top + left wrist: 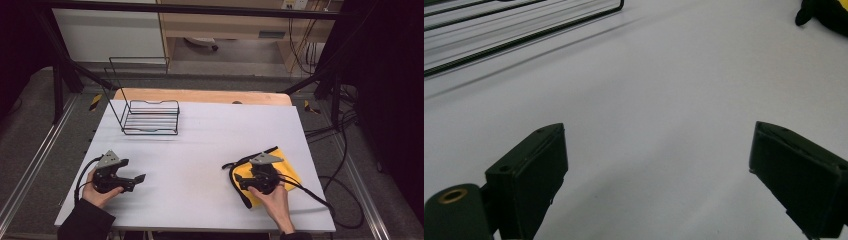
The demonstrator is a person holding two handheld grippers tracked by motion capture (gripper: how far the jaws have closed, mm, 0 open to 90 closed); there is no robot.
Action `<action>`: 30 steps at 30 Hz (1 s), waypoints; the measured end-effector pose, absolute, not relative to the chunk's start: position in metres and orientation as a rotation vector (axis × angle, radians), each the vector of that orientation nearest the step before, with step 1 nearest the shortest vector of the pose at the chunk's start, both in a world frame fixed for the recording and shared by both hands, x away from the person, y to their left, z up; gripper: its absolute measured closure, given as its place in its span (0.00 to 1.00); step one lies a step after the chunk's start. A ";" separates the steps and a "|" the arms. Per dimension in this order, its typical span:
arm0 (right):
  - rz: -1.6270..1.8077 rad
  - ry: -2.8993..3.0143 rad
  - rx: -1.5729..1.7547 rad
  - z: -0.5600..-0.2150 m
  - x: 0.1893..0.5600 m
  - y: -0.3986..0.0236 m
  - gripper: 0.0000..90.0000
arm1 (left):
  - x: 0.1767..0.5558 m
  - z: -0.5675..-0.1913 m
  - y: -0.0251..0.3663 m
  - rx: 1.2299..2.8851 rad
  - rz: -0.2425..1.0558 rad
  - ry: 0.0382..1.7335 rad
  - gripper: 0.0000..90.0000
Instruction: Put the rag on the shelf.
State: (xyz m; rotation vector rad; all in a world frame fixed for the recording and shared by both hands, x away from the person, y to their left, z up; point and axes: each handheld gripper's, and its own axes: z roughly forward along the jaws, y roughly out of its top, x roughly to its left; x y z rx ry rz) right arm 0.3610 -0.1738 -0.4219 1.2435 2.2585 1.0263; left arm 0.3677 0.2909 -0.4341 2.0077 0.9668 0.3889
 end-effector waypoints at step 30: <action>0.688 2.249 1.231 -0.443 0.379 -0.136 0.78 | 0.366 -0.432 0.290 2.023 0.384 0.965 0.11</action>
